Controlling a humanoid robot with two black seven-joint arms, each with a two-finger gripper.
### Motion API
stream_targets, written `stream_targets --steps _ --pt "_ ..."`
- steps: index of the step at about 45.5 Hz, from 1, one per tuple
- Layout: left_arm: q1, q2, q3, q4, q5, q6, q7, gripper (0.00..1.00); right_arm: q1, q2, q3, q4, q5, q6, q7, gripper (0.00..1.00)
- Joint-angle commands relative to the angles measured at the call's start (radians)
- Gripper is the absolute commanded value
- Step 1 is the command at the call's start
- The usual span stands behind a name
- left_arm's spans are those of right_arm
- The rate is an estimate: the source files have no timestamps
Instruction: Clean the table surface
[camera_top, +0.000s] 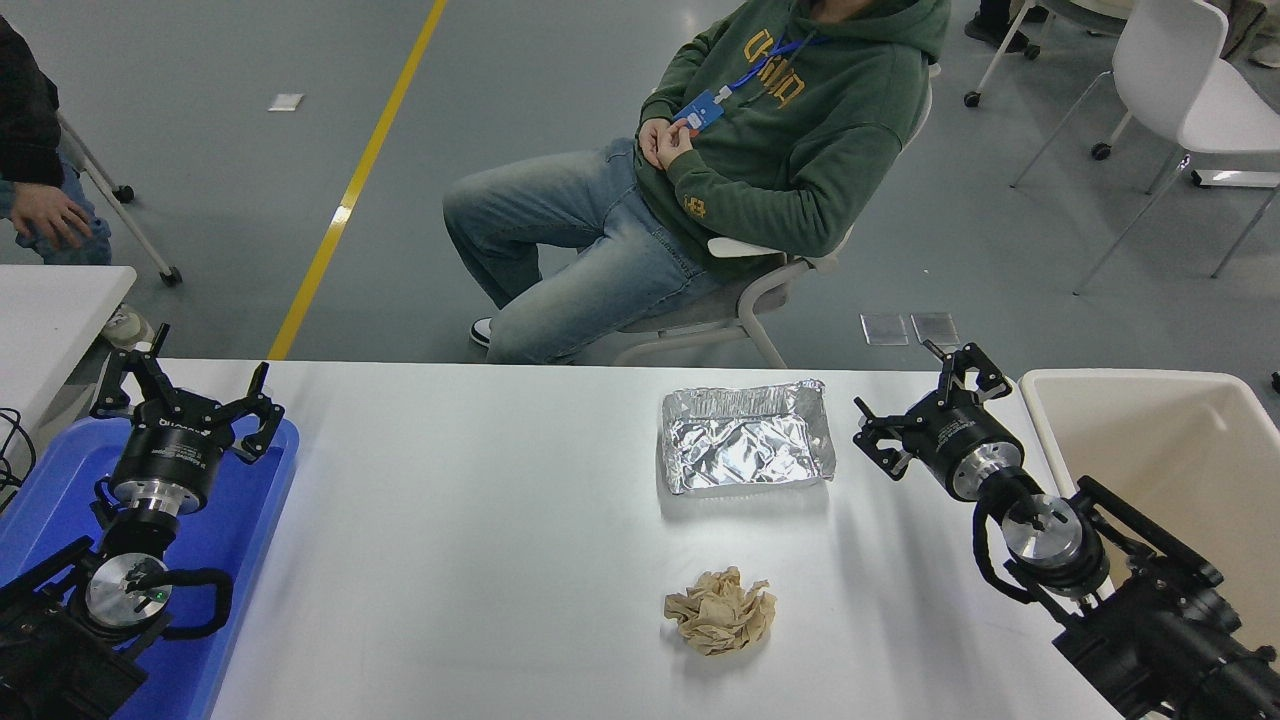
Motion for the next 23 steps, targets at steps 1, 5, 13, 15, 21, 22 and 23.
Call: stream_targets --steps 1,5,13,15,21,22,23 --pt "-0.001 0.000 0.000 0.000 0.000 0.000 0.000 1.00 -0.006 0.003 0.002 -0.005 0.004 0.007 0.001 1.00" --pt "0.000 0.000 0.000 0.000 0.000 0.000 0.000 1.00 -0.006 0.005 0.002 -0.006 0.004 0.007 0.001 1.00" --pt "0.000 0.000 0.000 0.000 0.000 0.000 0.000 1.00 -0.003 0.019 0.002 -0.005 0.008 0.006 0.001 1.00" --pt "0.000 0.000 0.000 0.000 0.000 0.000 0.000 1.00 0.000 0.019 0.002 -0.005 0.008 0.006 0.001 1.00" --pt "0.000 0.000 0.000 0.000 0.000 0.000 0.000 1.00 0.002 0.017 0.005 -0.005 0.008 0.006 0.001 1.00" --pt "0.000 0.000 0.000 0.000 0.000 0.000 0.000 1.00 0.000 0.017 0.007 -0.005 0.008 0.006 0.001 1.00" --pt "0.000 0.000 0.000 0.000 0.000 0.000 0.000 1.00 0.000 0.019 0.008 -0.005 0.008 0.007 0.001 1.00"
